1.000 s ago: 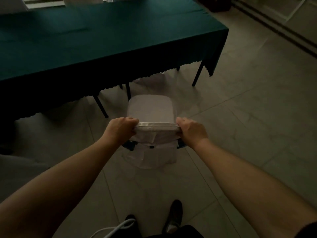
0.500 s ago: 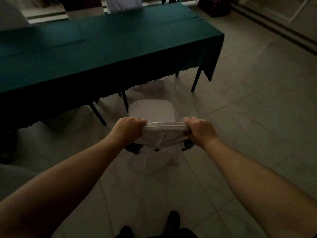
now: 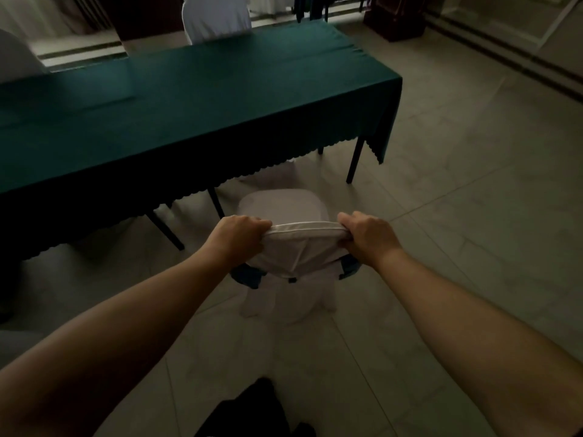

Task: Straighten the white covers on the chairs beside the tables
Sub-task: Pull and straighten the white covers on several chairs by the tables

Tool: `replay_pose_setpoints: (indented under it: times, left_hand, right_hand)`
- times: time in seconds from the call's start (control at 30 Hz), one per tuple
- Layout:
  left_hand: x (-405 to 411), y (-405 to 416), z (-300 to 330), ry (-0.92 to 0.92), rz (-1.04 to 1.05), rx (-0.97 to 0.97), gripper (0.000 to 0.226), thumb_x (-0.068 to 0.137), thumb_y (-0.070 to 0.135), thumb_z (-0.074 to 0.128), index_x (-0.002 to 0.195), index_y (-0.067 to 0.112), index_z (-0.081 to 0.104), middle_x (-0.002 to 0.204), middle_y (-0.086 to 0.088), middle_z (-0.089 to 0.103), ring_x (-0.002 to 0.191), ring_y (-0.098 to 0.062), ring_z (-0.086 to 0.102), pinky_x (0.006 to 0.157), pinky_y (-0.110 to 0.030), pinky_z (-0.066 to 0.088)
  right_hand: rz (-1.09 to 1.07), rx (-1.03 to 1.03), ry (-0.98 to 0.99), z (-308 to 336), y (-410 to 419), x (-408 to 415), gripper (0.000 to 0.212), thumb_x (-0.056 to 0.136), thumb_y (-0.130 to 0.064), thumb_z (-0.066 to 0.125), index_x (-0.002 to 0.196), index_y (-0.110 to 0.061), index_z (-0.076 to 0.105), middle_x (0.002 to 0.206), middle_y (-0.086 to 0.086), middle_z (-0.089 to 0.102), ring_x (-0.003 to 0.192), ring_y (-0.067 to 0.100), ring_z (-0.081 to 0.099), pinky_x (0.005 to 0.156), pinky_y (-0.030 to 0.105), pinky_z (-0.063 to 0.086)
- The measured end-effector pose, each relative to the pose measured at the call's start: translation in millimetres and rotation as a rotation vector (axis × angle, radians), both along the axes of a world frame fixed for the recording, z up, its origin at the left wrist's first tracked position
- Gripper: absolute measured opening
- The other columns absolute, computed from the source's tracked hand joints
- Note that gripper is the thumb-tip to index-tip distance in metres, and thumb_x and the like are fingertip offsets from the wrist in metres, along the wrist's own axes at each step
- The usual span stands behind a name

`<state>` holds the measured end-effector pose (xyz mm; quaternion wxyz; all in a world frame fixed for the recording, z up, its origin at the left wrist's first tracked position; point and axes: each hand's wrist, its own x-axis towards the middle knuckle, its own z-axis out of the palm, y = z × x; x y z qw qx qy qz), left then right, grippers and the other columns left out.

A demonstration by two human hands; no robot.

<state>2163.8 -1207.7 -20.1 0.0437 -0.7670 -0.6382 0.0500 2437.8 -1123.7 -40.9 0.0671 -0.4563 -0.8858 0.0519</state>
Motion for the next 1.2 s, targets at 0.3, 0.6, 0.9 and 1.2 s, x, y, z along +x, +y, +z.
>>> replay_pose_setpoints:
  times: [0.3, 0.6, 0.9, 1.2]
  left_hand:
    - [-19, 128, 1, -0.069, 0.01, 0.014, 0.023, 0.083, 0.036, 0.063, 0.104, 0.03, 0.059, 0.095, 0.004, 0.067, 0.084, -0.02, 0.064, 0.072, -0.038, 0.052]
    - [-43, 274, 13, -0.115, 0.008, 0.01, 0.017, 0.083, 0.033, 0.06, 0.1, 0.032, 0.061, 0.09, 0.006, 0.068, 0.077, -0.018, 0.064, 0.06, -0.03, 0.043]
    - [-37, 377, 12, -0.106, 0.105, -0.001, 0.014, 0.084, 0.032, 0.057, 0.098, 0.027, 0.059, 0.096, 0.005, 0.067, 0.083, -0.02, 0.065, 0.061, -0.031, 0.043]
    - [-8, 479, 21, -0.029, 0.328, 0.007, 0.016, 0.082, 0.031, 0.058, 0.096, 0.025, 0.061, 0.097, 0.003, 0.068, 0.087, -0.022, 0.066, 0.064, -0.031, 0.045]
  right_hand:
    - [0.06, 0.109, 0.005, 9, 133, -12, 0.027, 0.077, -0.027, 0.074, 0.094, -0.018, 0.055, 0.078, 0.011, 0.057, 0.064, 0.035, 0.059, 0.054, 0.031, 0.032]
    - [0.094, 0.096, -0.002, 22, 278, -34, 0.028, 0.082, -0.034, 0.072, 0.096, -0.02, 0.053, 0.082, 0.009, 0.057, 0.066, 0.032, 0.057, 0.056, 0.03, 0.033]
    - [0.22, 0.131, 0.003, 15, 418, -42, 0.033, 0.075, -0.03, 0.08, 0.094, -0.02, 0.055, 0.08, 0.008, 0.059, 0.065, 0.032, 0.061, 0.054, 0.029, 0.034]
    - [0.42, 0.099, 0.051, 19, 564, -40, 0.036, 0.077, -0.034, 0.078, 0.094, -0.022, 0.049, 0.074, 0.0, 0.048, 0.056, 0.024, 0.049, 0.052, 0.03, 0.036]
